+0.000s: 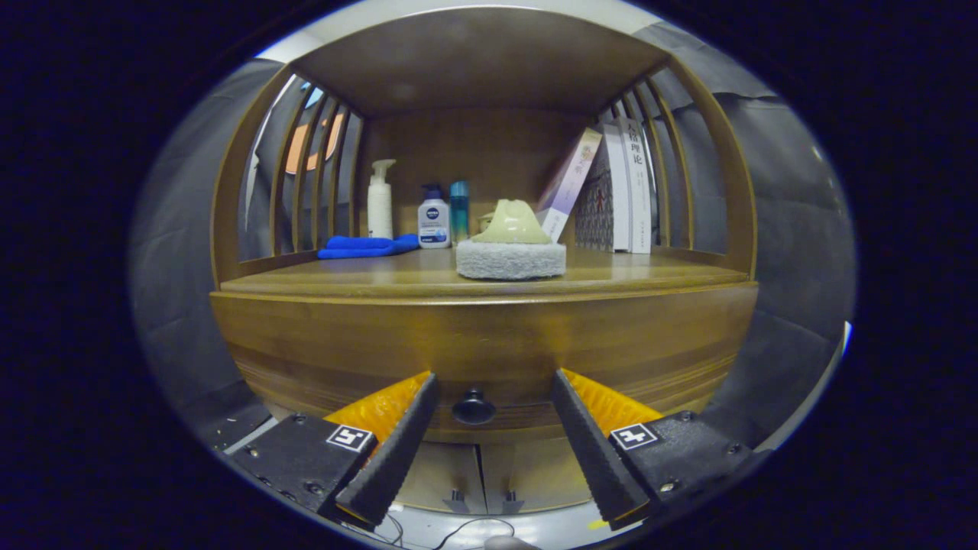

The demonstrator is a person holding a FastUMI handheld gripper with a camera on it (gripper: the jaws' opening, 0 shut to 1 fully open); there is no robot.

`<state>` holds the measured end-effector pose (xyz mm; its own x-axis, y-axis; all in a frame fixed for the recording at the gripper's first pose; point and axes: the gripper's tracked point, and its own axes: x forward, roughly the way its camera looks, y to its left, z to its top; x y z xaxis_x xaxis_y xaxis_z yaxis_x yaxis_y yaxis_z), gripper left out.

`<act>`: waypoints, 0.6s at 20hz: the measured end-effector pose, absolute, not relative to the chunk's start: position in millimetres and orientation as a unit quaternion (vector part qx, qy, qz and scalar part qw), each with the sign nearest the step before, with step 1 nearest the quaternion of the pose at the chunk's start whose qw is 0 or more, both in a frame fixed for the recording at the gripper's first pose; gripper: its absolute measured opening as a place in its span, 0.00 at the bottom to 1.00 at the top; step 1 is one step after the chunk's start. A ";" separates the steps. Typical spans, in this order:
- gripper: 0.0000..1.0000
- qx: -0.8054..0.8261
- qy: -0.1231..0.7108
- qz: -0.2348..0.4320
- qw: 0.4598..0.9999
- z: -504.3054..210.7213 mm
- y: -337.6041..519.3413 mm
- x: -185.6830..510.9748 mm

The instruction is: Pull open the drawer, take out the items inside it, and place them on the countertop above the cabinet.

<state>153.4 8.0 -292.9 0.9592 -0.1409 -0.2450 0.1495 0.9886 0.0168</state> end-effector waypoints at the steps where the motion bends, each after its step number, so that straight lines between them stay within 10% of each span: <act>1: 0.98 0.015 0.120 -0.074 0.990 -292.4 8.1 152.9; 12: 0.99 0.025 0.088 -0.079 0.993 -213.3 -14.9 109.3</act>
